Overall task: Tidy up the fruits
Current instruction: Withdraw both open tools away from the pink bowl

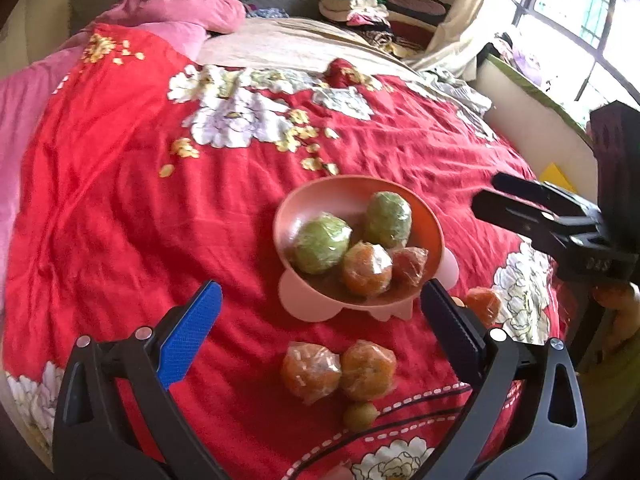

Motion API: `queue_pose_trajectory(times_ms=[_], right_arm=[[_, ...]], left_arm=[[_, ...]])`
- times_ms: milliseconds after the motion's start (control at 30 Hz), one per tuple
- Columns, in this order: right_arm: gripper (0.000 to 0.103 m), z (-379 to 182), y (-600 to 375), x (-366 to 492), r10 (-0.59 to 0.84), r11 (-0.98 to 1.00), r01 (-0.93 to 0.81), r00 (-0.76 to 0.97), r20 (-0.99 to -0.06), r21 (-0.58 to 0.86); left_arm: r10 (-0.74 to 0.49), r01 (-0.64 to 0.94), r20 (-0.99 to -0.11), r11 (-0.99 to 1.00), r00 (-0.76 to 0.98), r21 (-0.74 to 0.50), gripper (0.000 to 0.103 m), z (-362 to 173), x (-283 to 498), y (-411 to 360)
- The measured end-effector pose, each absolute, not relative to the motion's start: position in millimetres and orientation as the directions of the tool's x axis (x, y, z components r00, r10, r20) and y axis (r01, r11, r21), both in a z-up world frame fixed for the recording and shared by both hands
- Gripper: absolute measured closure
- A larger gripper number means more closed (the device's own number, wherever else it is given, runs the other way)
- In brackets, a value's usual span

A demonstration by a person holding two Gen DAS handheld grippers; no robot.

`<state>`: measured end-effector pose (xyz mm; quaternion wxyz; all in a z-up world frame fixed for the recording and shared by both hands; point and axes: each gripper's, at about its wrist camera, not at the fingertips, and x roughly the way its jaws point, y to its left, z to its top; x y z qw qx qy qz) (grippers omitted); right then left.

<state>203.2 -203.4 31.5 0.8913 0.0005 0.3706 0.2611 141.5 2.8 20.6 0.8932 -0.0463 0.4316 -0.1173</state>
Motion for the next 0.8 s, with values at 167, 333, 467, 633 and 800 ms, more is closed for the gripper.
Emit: queue_pose_trajectory(times_ms=[167,333,467,633,800], right_arm=[[0.004,35.7,-206.4,193.4,0.455,0.87,-0.46,0.607,-0.651,0.178],[0.004,38.4,-210.4,184.8,0.442,0.876,-0.456,0.621,-0.648,0.16],[0.004,38.9,-215.3,177.7,0.433,0.88,-0.45,0.628,-0.647,0.151],[0.004,35.3,-221.5,169.5,0.42,0.887,-0.438,0.63,-0.654,0.148],[0.004,28.9,-226.8,159.3,0.411,0.891,-0.43,0.626,-0.663,0.147]], left_arm=[[-0.222,0.143,-0.749,0.975,0.624,-0.171,0.01,26.1,137.1,10.5],[-0.215,0.137,-0.743,0.977,0.634,-0.166,0.01,28.8,131.8,13.8],[-0.205,0.133,-0.743,0.979,0.637,-0.156,0.01,28.1,127.0,15.9],[-0.183,0.116,-0.748,0.983,0.638,-0.141,0.01,27.4,120.5,20.5],[-0.18,0.115,-0.75,0.984,0.637,-0.138,0.01,26.4,115.2,21.3]])
